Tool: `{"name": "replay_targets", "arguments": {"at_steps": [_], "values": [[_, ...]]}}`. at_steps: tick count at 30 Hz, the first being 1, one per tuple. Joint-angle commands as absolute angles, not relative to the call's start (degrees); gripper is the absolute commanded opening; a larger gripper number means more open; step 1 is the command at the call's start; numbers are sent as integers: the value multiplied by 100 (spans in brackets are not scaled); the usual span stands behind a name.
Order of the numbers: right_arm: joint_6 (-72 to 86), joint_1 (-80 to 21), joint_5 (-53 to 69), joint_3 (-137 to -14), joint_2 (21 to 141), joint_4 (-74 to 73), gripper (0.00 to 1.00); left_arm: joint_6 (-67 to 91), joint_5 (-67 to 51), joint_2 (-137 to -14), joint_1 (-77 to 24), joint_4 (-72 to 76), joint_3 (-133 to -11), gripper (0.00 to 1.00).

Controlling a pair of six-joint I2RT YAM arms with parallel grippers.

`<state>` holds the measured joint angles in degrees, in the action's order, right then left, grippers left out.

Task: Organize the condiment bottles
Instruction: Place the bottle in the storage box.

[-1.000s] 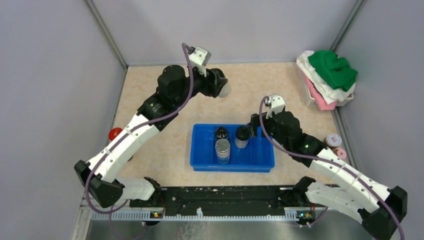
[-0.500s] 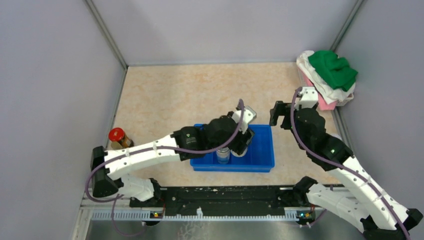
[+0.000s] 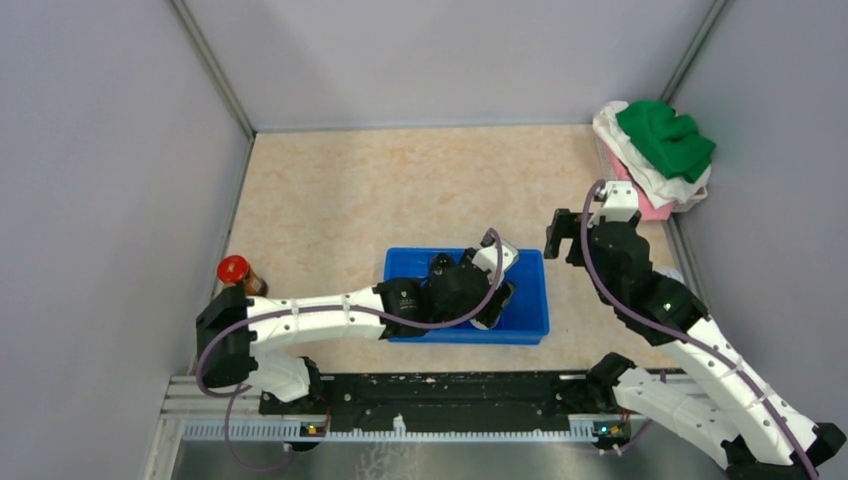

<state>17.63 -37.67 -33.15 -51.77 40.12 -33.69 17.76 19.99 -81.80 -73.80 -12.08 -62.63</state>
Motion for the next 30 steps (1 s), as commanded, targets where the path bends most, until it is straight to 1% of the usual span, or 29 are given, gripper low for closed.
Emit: {"name": "replay_targets", "arguments": {"at_steps": [1, 13, 20, 27, 30], "values": [[1731, -3698, -3279, -5121, 3971, -3288, 94, 1748, 2323, -8066, -7418, 221, -5983, 42], [1830, -3691, -3076, -4884, 3953, -3208, 94, 1661, 2864, -8521, -7418, 760, -5691, 43], [1826, -3689, -3045, -4745, 3946, -3157, 94, 1684, 3057, -8700, -7409, 677, -5718, 44], [1863, -3682, -3009, -4605, 3910, -3112, 94, 1784, 3131, -8903, -7371, 633, -5698, 51], [1870, -3683, -2990, -4564, 3890, -3120, 94, 1876, 3051, -8982, -7299, 706, -5621, 50]]}}
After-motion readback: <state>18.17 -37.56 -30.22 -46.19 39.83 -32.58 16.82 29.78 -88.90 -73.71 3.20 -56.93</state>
